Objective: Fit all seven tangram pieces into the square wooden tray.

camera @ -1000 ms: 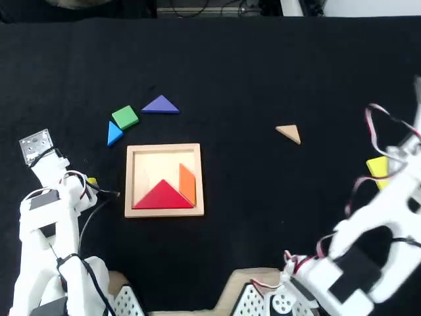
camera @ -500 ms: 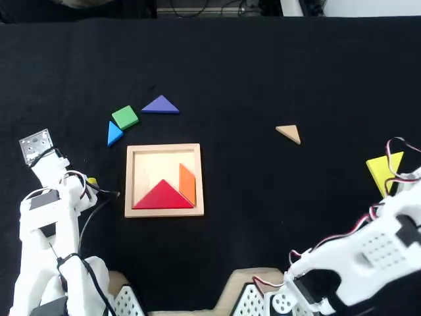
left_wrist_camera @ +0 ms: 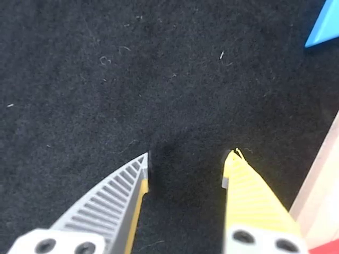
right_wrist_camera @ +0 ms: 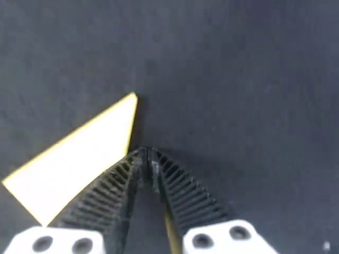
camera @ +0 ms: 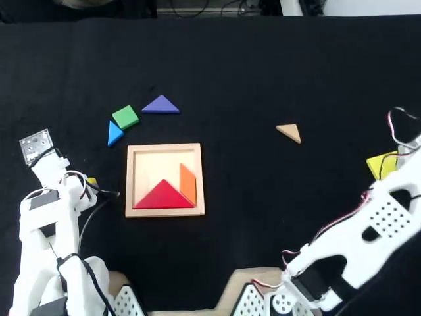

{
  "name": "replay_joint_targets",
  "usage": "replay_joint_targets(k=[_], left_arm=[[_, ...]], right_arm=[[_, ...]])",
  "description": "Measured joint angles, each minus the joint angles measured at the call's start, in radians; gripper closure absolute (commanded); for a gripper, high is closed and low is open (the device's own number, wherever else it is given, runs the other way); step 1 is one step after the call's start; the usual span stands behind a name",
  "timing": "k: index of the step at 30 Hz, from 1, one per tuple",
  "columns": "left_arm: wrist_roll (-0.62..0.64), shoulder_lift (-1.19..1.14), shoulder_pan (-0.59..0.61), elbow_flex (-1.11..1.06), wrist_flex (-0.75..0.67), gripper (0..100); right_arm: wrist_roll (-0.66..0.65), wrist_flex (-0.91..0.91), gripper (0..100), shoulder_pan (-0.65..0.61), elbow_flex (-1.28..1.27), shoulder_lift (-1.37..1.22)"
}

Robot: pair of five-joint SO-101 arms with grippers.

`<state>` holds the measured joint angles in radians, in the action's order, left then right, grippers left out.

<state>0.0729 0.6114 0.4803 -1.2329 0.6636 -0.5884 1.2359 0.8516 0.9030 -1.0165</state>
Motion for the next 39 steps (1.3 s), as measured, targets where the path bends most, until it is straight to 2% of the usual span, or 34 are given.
replay_joint_targets(k=[6,13,17,21,25,32,35,39], left_arm=[[0.000,0.000,0.000,0.000,0.000,77],[0.000,0.000,0.000,0.000,0.000,77],[0.000,0.000,0.000,0.000,0.000,77],[0.000,0.000,0.000,0.000,0.000,77],[0.000,0.000,0.000,0.000,0.000,77],[0.000,0.000,0.000,0.000,0.000,77],[0.000,0.000,0.000,0.000,0.000,77],[0.000,0.000,0.000,0.000,0.000,77]], right_arm=[[0.066,0.064,98.7,-0.025,0.244,-0.120],[-0.005,0.149,98.7,-0.058,0.359,-0.233],[-0.009,0.270,98.7,-0.078,0.446,-0.258],[-0.015,0.454,98.8,-0.160,0.532,-0.273],[0.003,0.494,98.8,-0.210,0.575,-0.278],[0.011,0.497,98.8,-0.206,0.578,-0.278],[0.009,0.497,98.8,-0.135,0.578,-0.258],[-0.087,0.497,98.8,-0.028,0.459,-0.153]])
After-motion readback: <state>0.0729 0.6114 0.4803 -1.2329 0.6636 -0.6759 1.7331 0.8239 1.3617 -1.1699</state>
